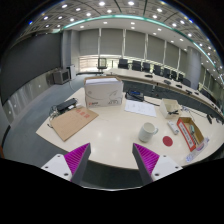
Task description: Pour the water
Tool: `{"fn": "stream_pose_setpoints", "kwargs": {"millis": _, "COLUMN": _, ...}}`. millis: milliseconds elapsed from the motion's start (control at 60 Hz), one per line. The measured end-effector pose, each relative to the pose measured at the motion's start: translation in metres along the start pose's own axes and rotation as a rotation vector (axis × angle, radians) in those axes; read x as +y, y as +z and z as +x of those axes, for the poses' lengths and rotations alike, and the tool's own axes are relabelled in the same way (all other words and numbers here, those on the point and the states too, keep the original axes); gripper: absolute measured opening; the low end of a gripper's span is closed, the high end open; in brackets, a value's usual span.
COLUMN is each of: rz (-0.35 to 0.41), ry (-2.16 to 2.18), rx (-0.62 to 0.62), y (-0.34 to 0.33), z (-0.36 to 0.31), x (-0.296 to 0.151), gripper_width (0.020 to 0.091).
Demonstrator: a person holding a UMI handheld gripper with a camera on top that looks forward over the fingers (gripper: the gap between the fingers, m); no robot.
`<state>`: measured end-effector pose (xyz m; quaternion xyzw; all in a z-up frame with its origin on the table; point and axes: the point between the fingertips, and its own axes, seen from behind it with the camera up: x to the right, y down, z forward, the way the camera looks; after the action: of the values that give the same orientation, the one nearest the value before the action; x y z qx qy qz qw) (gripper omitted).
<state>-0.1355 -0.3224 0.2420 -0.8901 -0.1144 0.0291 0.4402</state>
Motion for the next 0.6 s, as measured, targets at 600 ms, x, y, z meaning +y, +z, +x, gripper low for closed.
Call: {"fn": "stream_pose_setpoints", "kwargs": {"millis": 600, "rz": 0.014, "ry": 0.170, "rx": 0.252, "y": -0.004, "z": 0.284, "x": 0.103, "gripper_width": 0.0861}}
